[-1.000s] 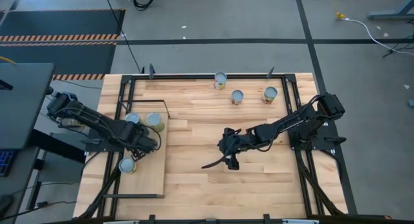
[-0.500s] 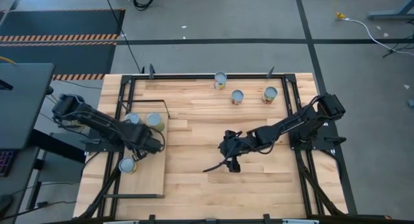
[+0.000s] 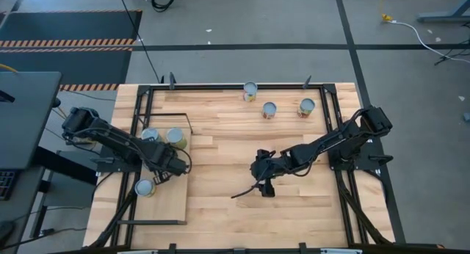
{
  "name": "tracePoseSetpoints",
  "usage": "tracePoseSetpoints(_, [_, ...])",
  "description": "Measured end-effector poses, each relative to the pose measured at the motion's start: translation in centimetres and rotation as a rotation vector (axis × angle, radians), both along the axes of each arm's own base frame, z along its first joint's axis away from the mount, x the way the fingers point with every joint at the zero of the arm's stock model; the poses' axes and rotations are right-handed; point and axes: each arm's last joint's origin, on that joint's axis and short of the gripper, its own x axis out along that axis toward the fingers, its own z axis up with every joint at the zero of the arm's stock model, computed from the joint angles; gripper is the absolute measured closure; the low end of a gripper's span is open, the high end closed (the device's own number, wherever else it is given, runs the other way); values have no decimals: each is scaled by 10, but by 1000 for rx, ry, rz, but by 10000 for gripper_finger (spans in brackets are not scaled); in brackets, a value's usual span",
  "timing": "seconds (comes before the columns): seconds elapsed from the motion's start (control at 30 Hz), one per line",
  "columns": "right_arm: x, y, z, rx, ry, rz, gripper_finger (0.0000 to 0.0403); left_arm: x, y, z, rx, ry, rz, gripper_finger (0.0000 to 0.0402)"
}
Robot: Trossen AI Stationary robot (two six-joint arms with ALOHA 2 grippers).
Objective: Pick and place cans onto a shelf
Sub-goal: Adjust the canned tuna and canned mushrooms on the shelf
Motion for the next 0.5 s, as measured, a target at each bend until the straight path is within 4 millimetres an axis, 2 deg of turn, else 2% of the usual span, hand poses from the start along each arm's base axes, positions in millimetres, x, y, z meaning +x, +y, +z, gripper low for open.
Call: tracePoseSetpoints(0.5, [0,0,0,6,2,-8,53,0,0,0,8,-7,-3,399])
